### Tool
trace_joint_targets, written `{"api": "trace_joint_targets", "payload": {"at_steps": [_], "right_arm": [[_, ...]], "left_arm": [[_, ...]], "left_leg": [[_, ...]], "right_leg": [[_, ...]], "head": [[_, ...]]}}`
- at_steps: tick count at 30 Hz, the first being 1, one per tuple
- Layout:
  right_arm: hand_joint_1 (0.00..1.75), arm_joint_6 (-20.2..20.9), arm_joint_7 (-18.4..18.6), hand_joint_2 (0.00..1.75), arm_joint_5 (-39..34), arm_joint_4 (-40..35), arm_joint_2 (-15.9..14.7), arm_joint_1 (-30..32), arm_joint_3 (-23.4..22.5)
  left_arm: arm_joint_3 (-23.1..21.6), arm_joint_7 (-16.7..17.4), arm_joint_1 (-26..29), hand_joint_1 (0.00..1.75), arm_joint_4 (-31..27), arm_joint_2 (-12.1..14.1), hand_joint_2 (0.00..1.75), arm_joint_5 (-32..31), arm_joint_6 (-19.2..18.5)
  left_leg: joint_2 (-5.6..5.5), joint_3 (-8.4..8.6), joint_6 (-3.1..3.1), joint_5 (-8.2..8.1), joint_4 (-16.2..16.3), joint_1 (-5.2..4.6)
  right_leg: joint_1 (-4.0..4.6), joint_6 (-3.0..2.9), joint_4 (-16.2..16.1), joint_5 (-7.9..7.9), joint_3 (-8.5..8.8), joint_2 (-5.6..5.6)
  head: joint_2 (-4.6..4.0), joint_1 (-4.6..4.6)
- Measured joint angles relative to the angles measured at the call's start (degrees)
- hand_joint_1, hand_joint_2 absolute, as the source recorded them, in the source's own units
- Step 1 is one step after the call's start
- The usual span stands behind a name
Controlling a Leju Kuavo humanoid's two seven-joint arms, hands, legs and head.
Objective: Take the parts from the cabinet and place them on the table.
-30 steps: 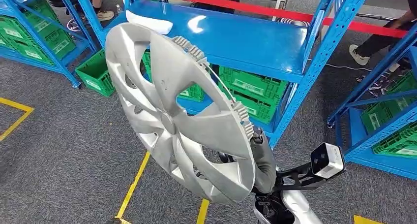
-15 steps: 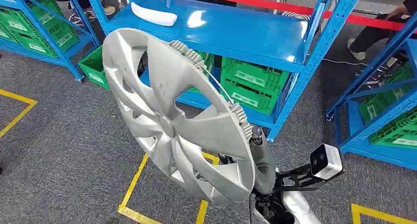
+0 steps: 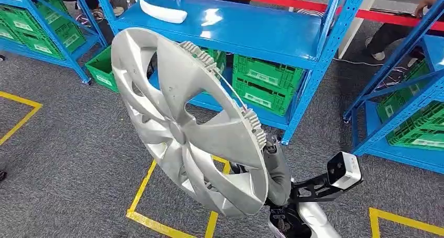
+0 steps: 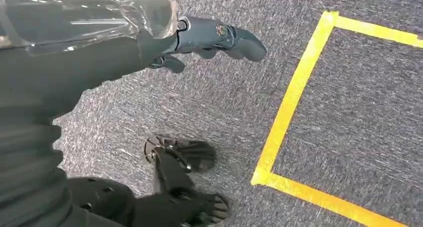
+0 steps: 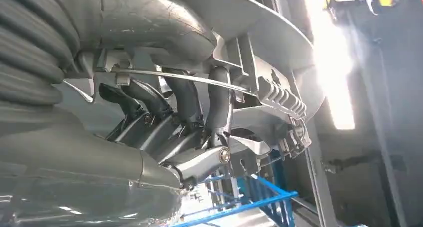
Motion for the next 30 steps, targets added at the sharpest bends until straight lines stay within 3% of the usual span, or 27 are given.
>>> {"api": "trace_joint_targets", "payload": {"at_steps": [2, 3, 4, 5, 7, 8, 9, 10, 12, 13, 14, 17, 18, 19, 20, 22, 23, 24, 25, 26, 28, 29, 30], "right_arm": [[1.75, 0.0, 0.1, 1.75, -0.1, 0.0, 0.3, 0.0, 0.2], [1.75, 0.0, 0.1, 1.75, -0.1, 0.0, 0.3, 0.0, 0.2], [1.75, -0.1, 0.2, 1.75, -0.1, 0.0, 0.2, 0.0, 0.3], [1.75, -0.1, 0.3, 1.75, -0.1, 0.0, 0.2, 0.0, 0.3], [1.75, -0.1, 0.4, 1.75, -0.1, 0.0, 0.1, 0.1, 0.4], [1.75, -0.1, 0.4, 1.75, -0.1, 0.0, 0.0, 0.3, 0.4], [1.75, -0.1, 0.4, 1.75, -0.1, 0.0, -0.1, 0.4, 0.5], [1.75, -0.1, 0.5, 1.75, -0.1, 0.0, -0.2, 0.5, 0.5], [1.75, -0.1, 0.5, 1.75, -0.1, 0.0, -0.2, 0.5, 0.5], [1.75, -0.1, 0.5, 1.75, -0.2, 0.0, -0.2, 0.5, 0.5], [1.75, -0.2, 0.5, 1.75, -0.2, -0.1, -0.2, 0.4, 0.5], [1.75, -0.2, 0.5, 1.75, -0.4, -0.2, -0.2, 0.5, 0.5], [1.75, -0.2, 0.5, 1.75, -0.5, -0.2, -0.2, 0.5, 0.5], [1.75, -0.2, 0.5, 1.75, -0.6, -0.2, -0.2, 0.5, 0.6], [1.75, -0.2, 0.5, 1.75, -0.9, -0.2, -0.2, 0.5, 0.6], [1.75, -0.1, 0.9, 1.75, -1.5, -0.2, 0.0, 0.5, 0.7], [1.75, -0.1, 1.0, 1.75, -1.7, -0.2, 0.0, 0.5, 0.7], [1.75, 0.0, 1.1, 1.75, -1.7, -0.1, 0.0, 0.6, 0.8], [1.75, 0.0, 1.1, 1.75, -1.8, -0.1, 0.0, 0.7, 0.9], [1.75, 0.0, 1.1, 1.75, -1.8, -0.1, 0.0, 0.7, 0.9], [1.75, 0.0, 1.1, 1.75, -2.0, -0.1, 0.0, 0.6, 1.0], [1.75, 0.0, 1.1, 1.75, -2.1, -0.1, 0.1, 0.6, 1.0], [1.75, 0.1, 1.1, 1.75, -2.2, -0.2, 0.1, 0.5, 1.0]], "left_arm": [[0.0, 0.0, 0.1, 0.00, 0.0, 0.0, 1.75, 0.0, 0.4], [0.0, 0.0, 0.2, 0.00, 0.0, -0.1, 1.75, 0.1, 0.6], [0.0, 0.0, 0.0, 0.00, 0.0, -0.2, 1.75, 0.1, 0.7], [0.0, 0.0, -0.1, 0.00, 0.0, -0.2, 1.75, 0.1, 0.8], [0.0, 0.0, 0.0, 0.00, 0.0, -0.3, 1.75, 0.0, 0.8], [0.0, 0.0, 0.0, 0.00, 0.0, -0.3, 1.75, 0.0, 0.7], [-0.1, 0.0, 0.0, 0.00, 0.0, -0.4, 1.75, 0.0, 0.7], [-0.1, 0.0, 0.0, 0.00, 0.0, -0.4, 1.75, 0.0, 0.7], [-0.3, 0.0, 0.0, 0.00, 0.0, -0.4, 1.75, 0.0, 0.7], [-0.4, 0.0, 0.0, 0.00, 0.0, -0.5, 1.75, -0.1, 0.7], [-0.5, 0.0, 0.0, 0.00, 0.0, -0.6, 1.75, -0.1, 0.7], [-0.6, 0.2, 0.0, 0.00, 0.0, -0.7, 1.75, -0.2, 0.6], [-0.6, 0.4, 0.0, 0.00, 0.0, -0.6, 1.75, -0.2, 0.5], [-0.6, 0.7, 0.0, 0.00, 0.0, -0.5, 1.75, -0.2, 0.5], [-0.7, 0.9, 0.0, 0.00, 0.0, -0.5, 1.75, -0.2, 0.4], [-0.8, 1.1, 0.1, 0.00, 0.0, -0.4, 1.75, -0.2, 0.4], [-0.8, 1.2, 0.1, 0.00, 0.0, -0.4, 1.75, -0.2, 0.4], [-0.8, 1.2, 0.1, 0.00, 0.0, -0.4, 1.75, -0.2, 0.4], [-0.8, 1.2, 0.1, 0.00, 0.0, -0.4, 1.75, -0.2, 0.4], [-0.8, 1.3, 0.1, 0.00, 0.0, -0.4, 1.75, -0.2, 0.4], [-0.8, 1.3, 0.1, 0.00, 0.0, -0.3, 1.75, -0.2, 0.4], [-0.8, 1.3, 0.0, 0.00, 0.0, -0.3, 1.75, -0.2, 0.4], [-0.9, 1.3, 0.0, 0.00, 0.0, -0.3, 1.75, -0.2, 0.4]], "left_leg": [[0.01, -0.56, 0.65, 0.40, 0.1, -0.43], [0.18, -0.84, 1.57, 1.24, -0.6, -0.42], [0.57, -0.93, 2.20, 2.02, -1.1, -0.01], [0.53, -1.66, 2.82, 2.57, -1.2, -0.05], [0.57, -2.90, 3.05, 3.41, -1.1, -0.37], [0.60, -3.56, 3.13, 3.86, -1.0, -0.52], [0.60, -4.14, 3.15, 4.25, -1.0, -0.64], [0.59, -4.73, 3.13, 4.63, -0.9, -0.78], [0.53, -5.58, 3.04, 5.10, -0.5, -0.97], [0.49, -5.87, 2.91, 5.26, -0.1, -1.07], [0.50, -6.36, 2.64, 5.41, 0.2, -1.34], [0.63, -6.74, 1.56, 6.15, 0.2, -1.07], [0.59, -6.82, 1.19, 6.43, 0.1, -1.33], [0.32, -7.32, 0.92, 5.72, 0.8, -1.04], [0.18, -8.08, 0.52, 3.36, 2.9, -0.92], [0.19, -11.23, -0.40, -2.21, 11.8, -0.26], [0.18, -12.83, -0.75, -4.03, 16.2, -0.06], [0.19, -13.59, -1.04, -4.50, 18.8, 0.17], [0.19, -12.70, -1.20, -3.41, 18.1, 0.45], [0.21, -10.60, -1.31, -1.44, 14.8, 0.69], [0.20, -4.16, -1.36, 2.99, 3.9, 1.05], [0.07, -2.50, -1.34, 1.79, 1.2, 1.02], [-0.09, -2.65, -0.74, 2.15, 0.7, 0.54]], "right_leg": [[-0.23, 0.88, -0.1, 0.61, -0.24, -0.02], [-0.01, 1.32, -0.4, 1.09, -0.29, 0.06], [-0.17, 1.06, 0.7, -0.24, -1.26, 0.03], [-0.11, 0.50, 3.6, -2.83, -2.77, 0.06], [-0.13, -0.11, 12.9, -7.95, -5.95, 0.04], [-0.11, 0.01, 16.9, -9.39, -7.13, 0.05], [-0.12, 0.44, 18.8, -9.54, -7.25, 0.04], [-0.11, 1.01, 17.6, -8.64, -5.79, 0.04], [-0.02, 1.63, 7.9, -5.40, 0.75, 0.04], [0.17, 1.20, 1.9, -4.55, 4.59, 0.02], [0.55, 0.20, -1.5, -5.73, 6.80, -0.06], [0.81, -0.45, -1.5, -5.18, 6.00, 0.03], [0.43, -1.01, -1.9, -4.72, 5.80, 0.03], [-0.35, -1.44, -2.2, -4.14, 5.87, -0.05], [-0.36, -1.93, -2.2, -3.84, 5.54, -0.06], [-0.31, -2.12, -2.1, -3.47, 4.99, -0.15], [-0.26, -2.11, -2.0, -3.26, 4.63, -0.17], [-0.28, -1.97, -1.8, -3.16, 4.29, -0.16], [-0.35, -1.84, -1.5, -3.08, 4.02, -0.13], [-0.41, -1.78, -1.3, -3.05, 3.87, -0.10], [-0.50, -1.67, -0.9, -3.07, 3.83, -0.02], [-0.26, -1.33, -0.9, -3.09, 3.51, -0.02], [0.02, -0.81, -0.7, -2.75, 3.02, 0.01]], "head": [[0.00, -0.02], [0.00, -0.05], [0.00, 0.02], [0.00, 0.15], [0.00, 0.13], [0.00, 0.15], [0.00, 0.15], [0.00, 0.13], [0.00, 0.15], [0.00, 0.15], [0.00, 0.11], [0.00, 0.17], [0.00, 0.24], [0.00, 0.24], [0.00, -0.02], [0.00, 0.02], [0.00, 0.02], [0.00, 0.00], [0.00, 0.02], [0.00, 0.00], [0.00, 0.02], [0.00, 0.02], [0.00, 0.06]]}}
